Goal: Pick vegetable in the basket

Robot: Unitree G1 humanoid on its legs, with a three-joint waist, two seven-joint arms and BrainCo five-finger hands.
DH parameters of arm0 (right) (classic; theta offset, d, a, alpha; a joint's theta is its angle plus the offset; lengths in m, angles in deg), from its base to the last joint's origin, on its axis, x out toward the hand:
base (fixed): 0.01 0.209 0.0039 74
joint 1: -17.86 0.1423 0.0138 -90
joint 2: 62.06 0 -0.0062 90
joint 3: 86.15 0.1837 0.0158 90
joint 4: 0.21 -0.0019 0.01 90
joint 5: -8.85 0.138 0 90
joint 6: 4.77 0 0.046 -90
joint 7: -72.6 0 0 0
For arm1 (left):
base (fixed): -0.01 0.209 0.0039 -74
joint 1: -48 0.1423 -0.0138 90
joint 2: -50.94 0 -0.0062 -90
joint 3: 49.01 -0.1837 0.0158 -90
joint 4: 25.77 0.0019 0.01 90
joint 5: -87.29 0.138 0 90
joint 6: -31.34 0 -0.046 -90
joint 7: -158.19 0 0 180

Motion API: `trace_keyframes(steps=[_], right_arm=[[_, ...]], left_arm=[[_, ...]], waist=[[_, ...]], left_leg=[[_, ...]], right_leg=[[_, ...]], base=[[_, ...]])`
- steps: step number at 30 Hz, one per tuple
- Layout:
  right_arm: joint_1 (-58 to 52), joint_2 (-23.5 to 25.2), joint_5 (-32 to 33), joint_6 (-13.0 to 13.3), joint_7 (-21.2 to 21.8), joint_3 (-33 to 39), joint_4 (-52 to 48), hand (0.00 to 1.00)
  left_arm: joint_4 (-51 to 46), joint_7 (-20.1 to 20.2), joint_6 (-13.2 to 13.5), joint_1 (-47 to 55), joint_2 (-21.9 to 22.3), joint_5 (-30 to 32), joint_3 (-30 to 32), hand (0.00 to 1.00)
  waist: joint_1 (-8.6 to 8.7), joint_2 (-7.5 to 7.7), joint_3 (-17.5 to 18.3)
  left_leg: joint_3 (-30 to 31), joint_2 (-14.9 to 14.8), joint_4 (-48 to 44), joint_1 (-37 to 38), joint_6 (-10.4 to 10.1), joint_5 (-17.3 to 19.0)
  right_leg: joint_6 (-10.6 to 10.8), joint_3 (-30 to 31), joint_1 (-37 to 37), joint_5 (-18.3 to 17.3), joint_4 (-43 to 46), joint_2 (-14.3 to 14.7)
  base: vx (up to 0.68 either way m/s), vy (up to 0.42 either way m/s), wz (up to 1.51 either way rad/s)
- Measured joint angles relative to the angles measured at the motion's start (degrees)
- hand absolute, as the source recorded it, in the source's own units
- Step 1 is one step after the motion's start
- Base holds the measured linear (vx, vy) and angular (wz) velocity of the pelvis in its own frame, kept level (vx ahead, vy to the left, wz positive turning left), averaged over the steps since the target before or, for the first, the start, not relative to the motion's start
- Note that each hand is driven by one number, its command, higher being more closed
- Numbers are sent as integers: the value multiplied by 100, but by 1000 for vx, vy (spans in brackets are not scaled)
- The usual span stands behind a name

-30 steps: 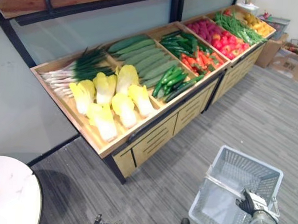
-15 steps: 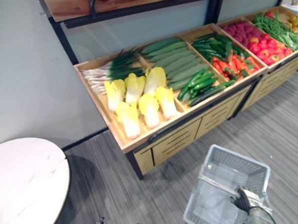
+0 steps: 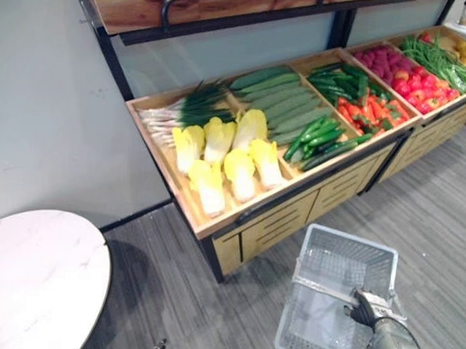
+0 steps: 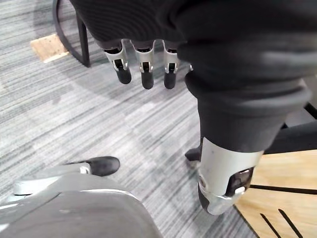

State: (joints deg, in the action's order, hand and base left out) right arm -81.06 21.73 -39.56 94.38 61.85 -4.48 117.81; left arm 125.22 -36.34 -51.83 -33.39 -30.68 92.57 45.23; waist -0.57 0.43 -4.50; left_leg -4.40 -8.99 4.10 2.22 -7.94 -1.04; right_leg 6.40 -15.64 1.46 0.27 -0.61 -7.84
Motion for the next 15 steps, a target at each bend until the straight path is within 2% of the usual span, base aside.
trace_keyframes(steps=[2,4,6,10,15], right_arm=[[-30,-2,0,0,-1,-8,-5,100],[-102,-33,0,21,-11,-5,-27,100],[-237,-55,-1,55,-38,52,-70,100],[-447,-48,-8,142,-88,258,-81,100],[-596,-47,-48,132,-85,540,-79,100]], left_arm=[[-147,-47,-17,-41,2,-21,2,0],[-736,-223,-36,-1,32,-60,6,0],[-2008,-561,1,20,103,-59,-46,0],[-3866,-955,200,-25,214,12,-203,0],[-4915,-1191,191,-73,522,296,-184,0]], waist=[[10,16,12],[4,21,15],[-6,21,16],[33,-9,65],[70,-86,120]], left_leg=[[-6,13,19,-4,0,0],[0,25,28,-14,0,0],[12,40,40,-22,3,-2],[8,55,72,-17,7,-4],[-33,48,75,-9,8,-3]], right_leg=[[11,5,-1,8,-33,-7],[15,-6,-4,10,-41,-19],[19,-17,-5,12,-43,-31],[20,-6,-18,12,-60,-35],[19,35,-30,12,-82,-21]], base=[[0,0,0],[7,3,2],[7,3,2],[6,0,-1],[16,-2,-4]])
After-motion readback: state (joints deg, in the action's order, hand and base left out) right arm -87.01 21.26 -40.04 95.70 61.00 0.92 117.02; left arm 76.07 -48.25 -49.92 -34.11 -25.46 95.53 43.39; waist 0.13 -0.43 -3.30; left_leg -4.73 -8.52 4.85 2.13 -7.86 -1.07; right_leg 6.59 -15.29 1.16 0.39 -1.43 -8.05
